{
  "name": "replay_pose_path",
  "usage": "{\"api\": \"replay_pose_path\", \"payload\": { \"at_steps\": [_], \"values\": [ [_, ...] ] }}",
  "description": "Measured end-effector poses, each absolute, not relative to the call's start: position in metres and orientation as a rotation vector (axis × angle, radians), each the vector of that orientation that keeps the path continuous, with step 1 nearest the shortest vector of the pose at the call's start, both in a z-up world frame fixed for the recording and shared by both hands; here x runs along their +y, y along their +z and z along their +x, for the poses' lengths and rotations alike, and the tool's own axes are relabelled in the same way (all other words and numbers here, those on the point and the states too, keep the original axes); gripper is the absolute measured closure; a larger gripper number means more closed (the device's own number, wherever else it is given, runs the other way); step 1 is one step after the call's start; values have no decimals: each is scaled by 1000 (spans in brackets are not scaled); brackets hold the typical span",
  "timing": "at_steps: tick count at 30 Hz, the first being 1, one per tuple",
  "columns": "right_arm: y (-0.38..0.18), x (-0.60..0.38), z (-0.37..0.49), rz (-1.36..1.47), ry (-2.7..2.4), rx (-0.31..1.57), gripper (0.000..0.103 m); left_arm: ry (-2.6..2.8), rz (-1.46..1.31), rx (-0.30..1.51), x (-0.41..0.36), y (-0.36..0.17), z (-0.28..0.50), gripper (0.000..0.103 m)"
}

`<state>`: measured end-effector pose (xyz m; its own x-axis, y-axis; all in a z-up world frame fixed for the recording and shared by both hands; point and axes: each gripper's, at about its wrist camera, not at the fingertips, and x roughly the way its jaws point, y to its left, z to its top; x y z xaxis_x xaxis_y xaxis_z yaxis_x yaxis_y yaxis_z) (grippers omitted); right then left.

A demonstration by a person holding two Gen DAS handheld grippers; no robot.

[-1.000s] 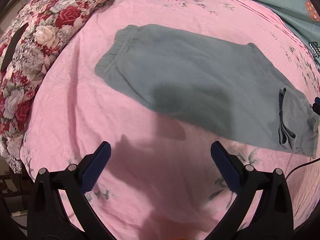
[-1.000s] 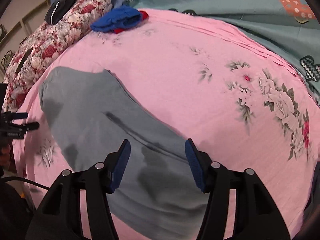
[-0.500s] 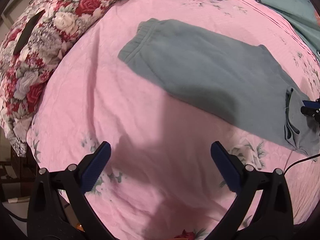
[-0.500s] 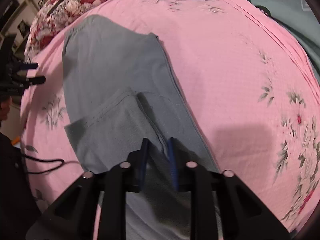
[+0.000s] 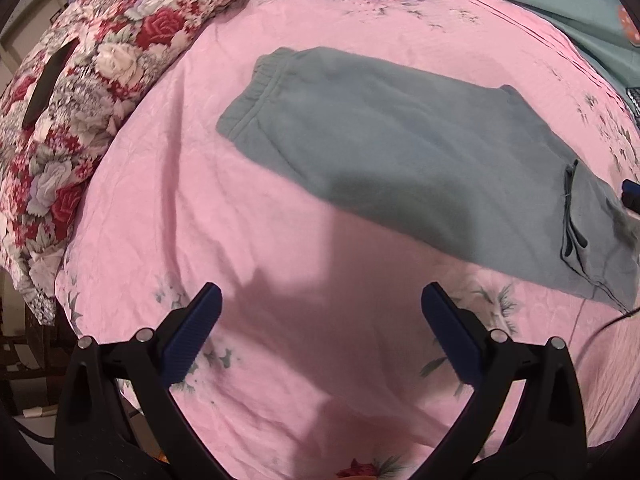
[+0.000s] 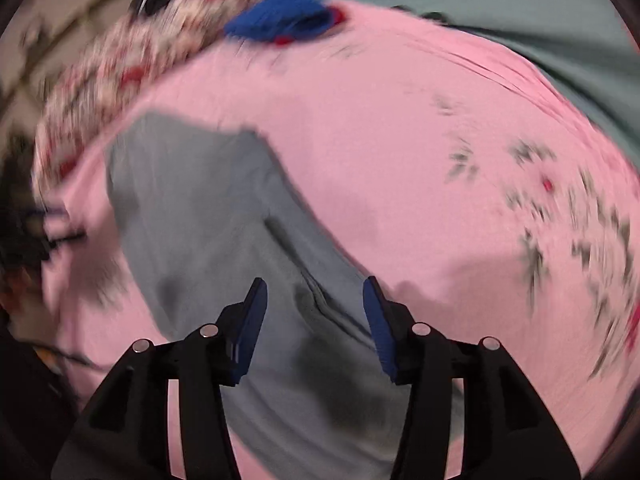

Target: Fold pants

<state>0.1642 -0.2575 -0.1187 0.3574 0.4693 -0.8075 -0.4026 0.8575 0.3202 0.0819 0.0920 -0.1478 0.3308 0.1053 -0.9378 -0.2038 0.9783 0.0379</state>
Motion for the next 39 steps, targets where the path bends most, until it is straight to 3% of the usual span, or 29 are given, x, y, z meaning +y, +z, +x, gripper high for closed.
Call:
{"api": "replay_pose_path", "payload": {
  "at_steps": [2, 5, 12, 16, 18, 19, 21, 23, 26, 30, 36, 39],
  "values": [
    [-113, -275, 146, 192, 525, 1010, 52, 162, -73, 1204, 81, -144, 86, 2],
    [-117, -276, 113, 155, 430, 979, 52, 75, -34, 1189, 57, -137, 94, 2],
    [-168, -281, 64, 175, 241, 1084, 51, -198, 91, 1123, -31, -112, 117, 3],
    [-171, -282, 50, 182, 232, 1034, 49, -333, 176, 1105, -86, -111, 127, 8],
    [-172, -285, 49, 205, 238, 1026, 49, -390, 198, 1124, -105, -119, 130, 19],
    [-172, -289, 46, 221, 241, 1020, 49, -407, 206, 1134, -111, -123, 131, 32],
    [-173, -293, 44, 259, 245, 1013, 49, -424, 244, 1182, -122, -141, 134, 68],
    [-173, -295, 44, 274, 249, 1010, 49, -404, 265, 1224, -123, -158, 138, 75],
    [-167, -299, 43, 288, 231, 1030, 49, -386, 279, 1212, -115, -165, 137, 71],
    [-139, -317, 52, 362, 212, 908, 48, -342, 233, 1229, -100, -167, 141, 48],
    [-147, -338, 100, 357, 123, 941, 48, -325, 223, 1230, -98, -166, 141, 44],
    [-154, -353, 119, 397, 167, 977, 57, -313, 219, 1232, -96, -165, 141, 40]
  ]
}}
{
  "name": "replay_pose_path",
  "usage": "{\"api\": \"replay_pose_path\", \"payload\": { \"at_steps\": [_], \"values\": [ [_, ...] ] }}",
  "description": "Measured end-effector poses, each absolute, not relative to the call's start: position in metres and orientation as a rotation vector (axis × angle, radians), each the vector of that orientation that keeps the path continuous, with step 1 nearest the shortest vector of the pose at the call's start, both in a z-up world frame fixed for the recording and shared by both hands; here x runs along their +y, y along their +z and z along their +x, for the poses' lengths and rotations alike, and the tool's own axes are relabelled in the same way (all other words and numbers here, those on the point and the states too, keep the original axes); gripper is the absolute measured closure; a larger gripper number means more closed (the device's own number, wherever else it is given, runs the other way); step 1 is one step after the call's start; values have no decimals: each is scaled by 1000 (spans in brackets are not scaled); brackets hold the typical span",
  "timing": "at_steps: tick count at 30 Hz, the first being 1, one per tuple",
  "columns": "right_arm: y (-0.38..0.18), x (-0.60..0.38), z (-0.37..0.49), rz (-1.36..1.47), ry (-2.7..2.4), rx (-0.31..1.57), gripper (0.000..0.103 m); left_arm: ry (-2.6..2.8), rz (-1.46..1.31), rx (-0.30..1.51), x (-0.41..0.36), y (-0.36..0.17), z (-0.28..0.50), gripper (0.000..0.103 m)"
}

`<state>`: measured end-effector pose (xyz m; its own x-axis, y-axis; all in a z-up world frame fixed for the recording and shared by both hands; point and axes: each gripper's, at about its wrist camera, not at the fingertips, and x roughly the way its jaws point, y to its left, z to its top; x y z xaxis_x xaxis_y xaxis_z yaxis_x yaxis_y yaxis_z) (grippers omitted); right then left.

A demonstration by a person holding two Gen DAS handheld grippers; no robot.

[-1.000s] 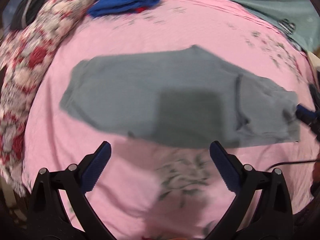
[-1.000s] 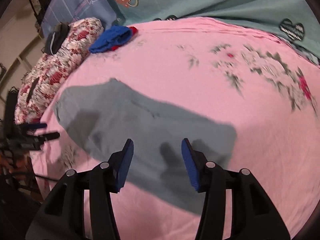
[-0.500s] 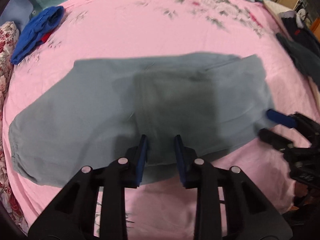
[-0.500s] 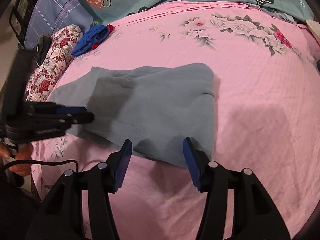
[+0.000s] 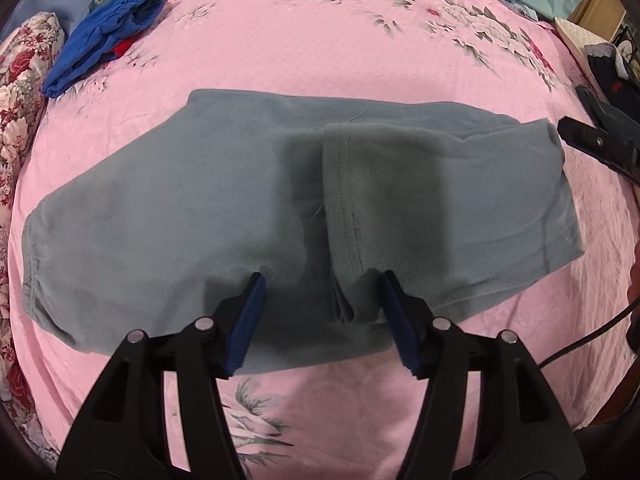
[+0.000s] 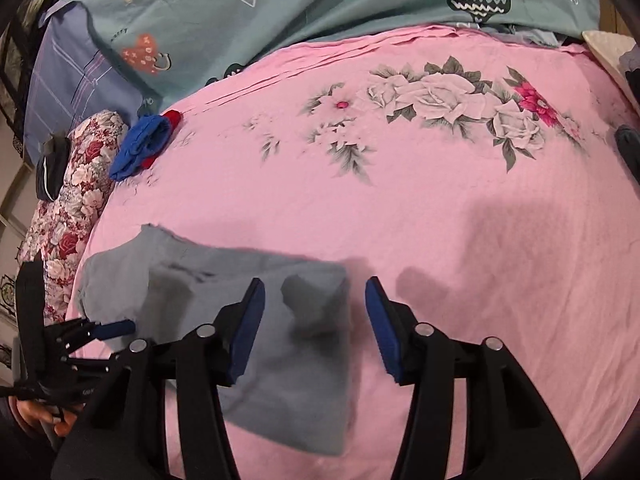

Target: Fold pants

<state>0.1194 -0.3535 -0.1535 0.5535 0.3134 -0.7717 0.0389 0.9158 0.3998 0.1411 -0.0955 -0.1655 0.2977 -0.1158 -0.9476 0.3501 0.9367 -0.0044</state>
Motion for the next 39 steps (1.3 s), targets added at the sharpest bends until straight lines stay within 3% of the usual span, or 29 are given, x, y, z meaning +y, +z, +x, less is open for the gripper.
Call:
{"api": "replay_pose_path", "payload": {
  "at_steps": [5, 8, 10, 16, 23, 27, 30, 32, 39],
  "values": [
    [-172, -363, 139, 452, 271, 1092, 70, -290, 215, 1236, -94, -167, 141, 35],
    [-176, -368, 144, 453, 300, 1088, 82, -280, 217, 1235, -95, -168, 142, 32],
    [-176, -369, 149, 445, 294, 1071, 85, -274, 217, 1235, -95, -168, 141, 31],
    [-180, -366, 157, 440, 222, 1060, 82, -248, 232, 1238, -95, -169, 142, 24],
    [-134, -345, 99, 428, 325, 936, 78, -219, 241, 1234, -93, -171, 146, 12],
    [-171, -326, 74, 378, 270, 1078, 76, -222, 244, 1230, -91, -172, 146, 9],
    [-180, -329, 58, 410, 234, 1034, 78, -214, 254, 1230, -91, -173, 146, 5],
    [-175, -330, 57, 441, 200, 1039, 73, -216, 259, 1231, -91, -171, 147, 5],
    [-142, -288, 52, 260, 162, 1044, 72, -158, 236, 1138, -53, -134, 153, 5]
  ]
}}
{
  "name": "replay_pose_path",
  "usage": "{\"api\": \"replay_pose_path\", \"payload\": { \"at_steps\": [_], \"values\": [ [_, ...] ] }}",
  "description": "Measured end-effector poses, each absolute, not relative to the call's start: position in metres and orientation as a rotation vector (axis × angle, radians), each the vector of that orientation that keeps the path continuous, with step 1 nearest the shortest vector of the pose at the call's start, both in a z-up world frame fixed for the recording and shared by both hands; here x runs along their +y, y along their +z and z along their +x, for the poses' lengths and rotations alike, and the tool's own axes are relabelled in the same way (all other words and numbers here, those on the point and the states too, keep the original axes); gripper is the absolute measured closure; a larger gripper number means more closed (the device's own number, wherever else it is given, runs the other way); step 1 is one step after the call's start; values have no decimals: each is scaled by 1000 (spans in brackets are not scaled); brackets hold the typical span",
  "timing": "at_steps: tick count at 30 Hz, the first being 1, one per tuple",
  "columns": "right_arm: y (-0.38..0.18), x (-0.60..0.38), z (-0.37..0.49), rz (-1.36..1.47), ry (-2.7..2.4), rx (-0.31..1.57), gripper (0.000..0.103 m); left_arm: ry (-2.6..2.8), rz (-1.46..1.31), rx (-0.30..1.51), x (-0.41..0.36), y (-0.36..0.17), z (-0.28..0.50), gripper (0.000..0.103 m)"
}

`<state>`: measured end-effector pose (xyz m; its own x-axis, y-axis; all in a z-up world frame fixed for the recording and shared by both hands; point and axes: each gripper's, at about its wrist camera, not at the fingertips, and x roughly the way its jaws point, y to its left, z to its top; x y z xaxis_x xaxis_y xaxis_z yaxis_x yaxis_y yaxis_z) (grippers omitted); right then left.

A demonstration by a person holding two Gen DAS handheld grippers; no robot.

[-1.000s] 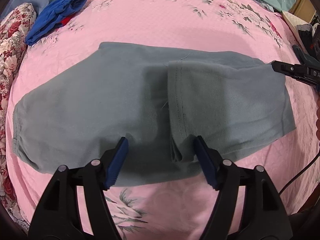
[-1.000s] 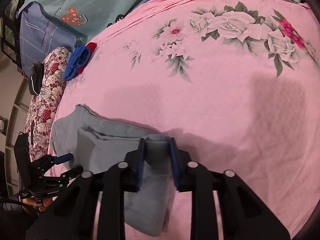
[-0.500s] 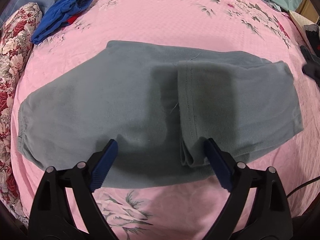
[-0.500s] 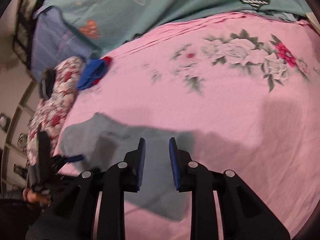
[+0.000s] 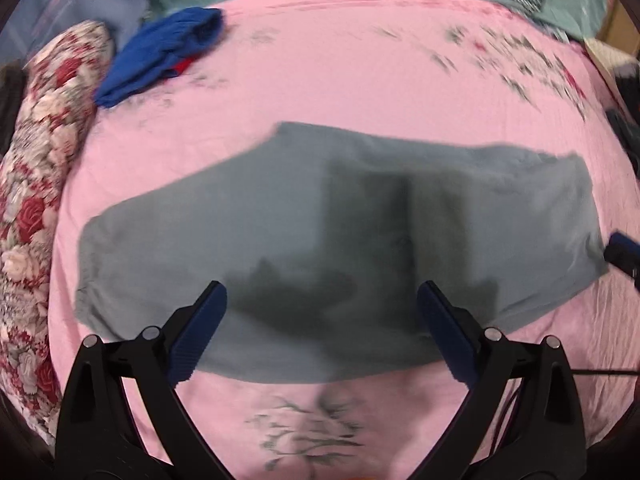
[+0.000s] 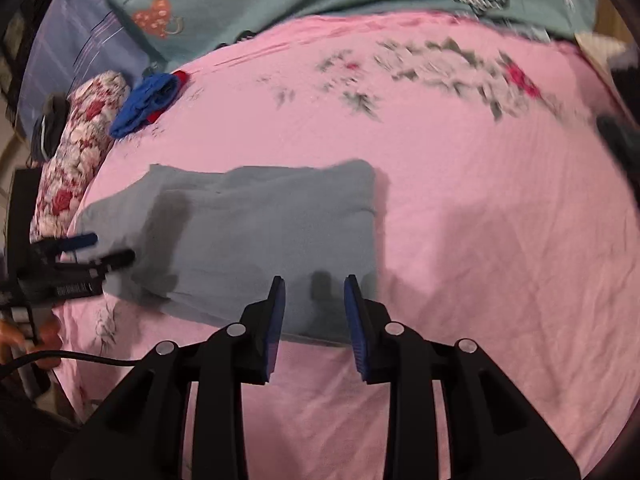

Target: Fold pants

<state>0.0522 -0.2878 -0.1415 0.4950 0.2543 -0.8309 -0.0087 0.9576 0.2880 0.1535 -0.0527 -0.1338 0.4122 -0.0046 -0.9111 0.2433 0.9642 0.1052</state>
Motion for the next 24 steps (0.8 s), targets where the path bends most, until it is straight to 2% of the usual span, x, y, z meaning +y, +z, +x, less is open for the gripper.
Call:
{"api": "replay_pose_path", "payload": {
  "at_steps": [2, 5, 11, 16, 19, 24],
  "values": [
    [-139, -271, 56, 268, 228, 1089, 69, -107, 177, 1127, -18, -124, 161, 5],
    [-131, -233, 58, 196, 292, 1098, 69, 11, 103, 1119, 49, -117, 172, 5],
    [-132, -156, 63, 37, 355, 1118, 69, 152, 28, 1160, 170, -134, 190, 8],
    [-130, -124, 64, -3, 359, 1131, 69, 69, 39, 1185, 206, -151, 202, 12],
    [-129, -116, 63, -20, 339, 1134, 69, -14, 18, 1201, 211, -158, 206, 21],
    [-135, -118, 66, 18, 261, 1173, 69, -180, -70, 1220, 210, -164, 212, 59]
  ]
}}
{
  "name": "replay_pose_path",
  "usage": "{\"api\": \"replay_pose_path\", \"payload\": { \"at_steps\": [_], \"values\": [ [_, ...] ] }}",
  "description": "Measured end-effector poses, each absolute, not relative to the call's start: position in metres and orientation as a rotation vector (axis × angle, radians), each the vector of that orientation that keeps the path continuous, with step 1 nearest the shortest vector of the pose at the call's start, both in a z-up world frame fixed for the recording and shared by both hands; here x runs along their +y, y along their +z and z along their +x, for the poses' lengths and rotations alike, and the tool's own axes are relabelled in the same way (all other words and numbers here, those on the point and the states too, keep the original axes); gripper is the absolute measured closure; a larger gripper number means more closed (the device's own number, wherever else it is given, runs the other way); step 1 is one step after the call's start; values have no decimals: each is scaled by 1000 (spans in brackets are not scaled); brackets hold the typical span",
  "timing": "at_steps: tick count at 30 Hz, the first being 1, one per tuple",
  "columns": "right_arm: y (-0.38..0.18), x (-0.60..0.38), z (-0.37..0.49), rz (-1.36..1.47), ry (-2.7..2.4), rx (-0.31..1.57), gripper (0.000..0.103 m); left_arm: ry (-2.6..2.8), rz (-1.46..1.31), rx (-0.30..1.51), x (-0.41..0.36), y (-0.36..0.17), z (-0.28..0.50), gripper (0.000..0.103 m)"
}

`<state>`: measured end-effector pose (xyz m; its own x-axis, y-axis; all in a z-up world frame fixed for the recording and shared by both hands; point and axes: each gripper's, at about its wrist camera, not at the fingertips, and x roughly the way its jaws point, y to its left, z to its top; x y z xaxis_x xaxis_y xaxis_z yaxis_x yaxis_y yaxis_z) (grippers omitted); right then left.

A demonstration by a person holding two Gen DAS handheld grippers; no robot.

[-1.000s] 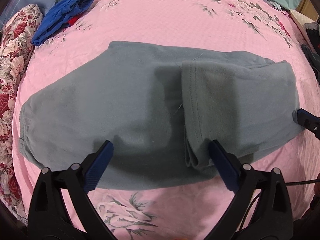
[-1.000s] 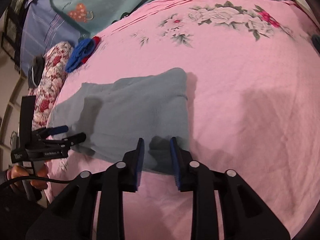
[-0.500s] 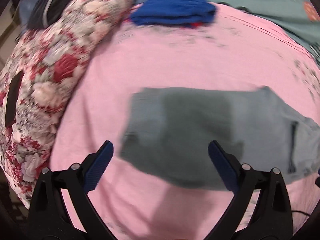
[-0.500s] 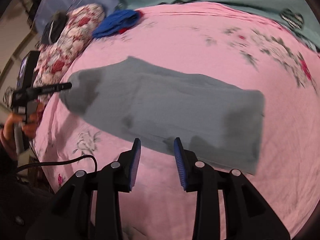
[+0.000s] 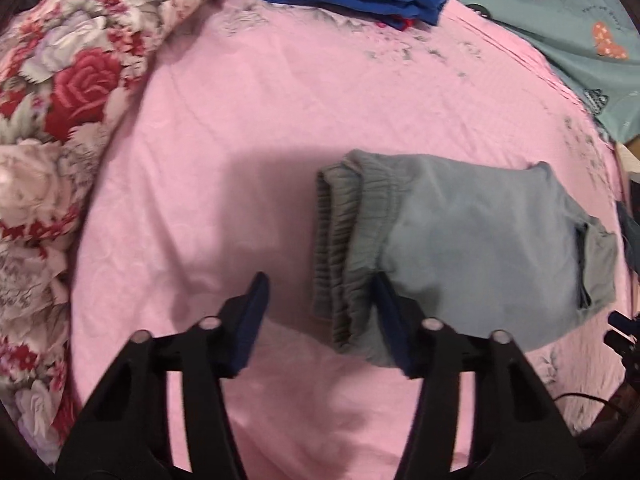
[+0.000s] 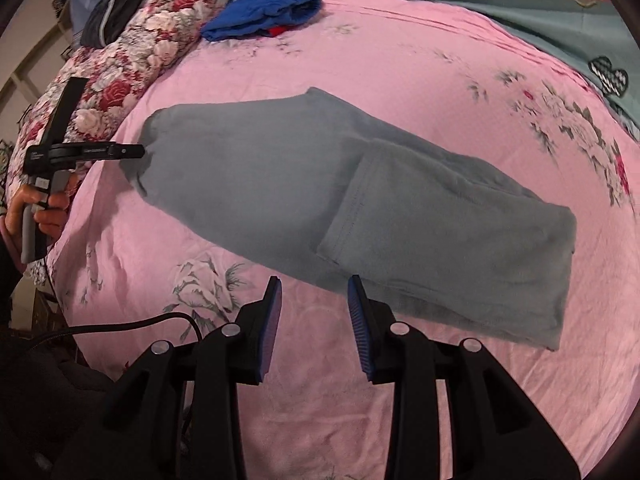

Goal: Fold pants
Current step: 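Grasp the grey waistband with the left gripper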

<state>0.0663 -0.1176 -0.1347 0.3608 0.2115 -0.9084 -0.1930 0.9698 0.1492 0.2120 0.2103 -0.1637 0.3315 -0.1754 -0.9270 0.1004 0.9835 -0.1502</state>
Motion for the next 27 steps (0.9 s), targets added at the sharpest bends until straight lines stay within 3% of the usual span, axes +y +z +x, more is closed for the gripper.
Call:
{"api": "replay_pose_path", "payload": {
  "at_steps": [4, 13, 22, 27],
  "values": [
    [-133, -117, 65, 25, 227, 1173, 69, -229, -39, 1236, 201, -171, 218, 64],
    [-132, -111, 68, 12, 210, 1170, 69, -229, 34, 1264, 187, -173, 226, 56],
    [-132, -118, 70, 33, 203, 1164, 69, -209, 66, 1262, 180, -169, 223, 72],
    [-133, -125, 66, 51, 198, 1164, 69, -225, -57, 1222, 191, -148, 215, 80]
  ]
}}
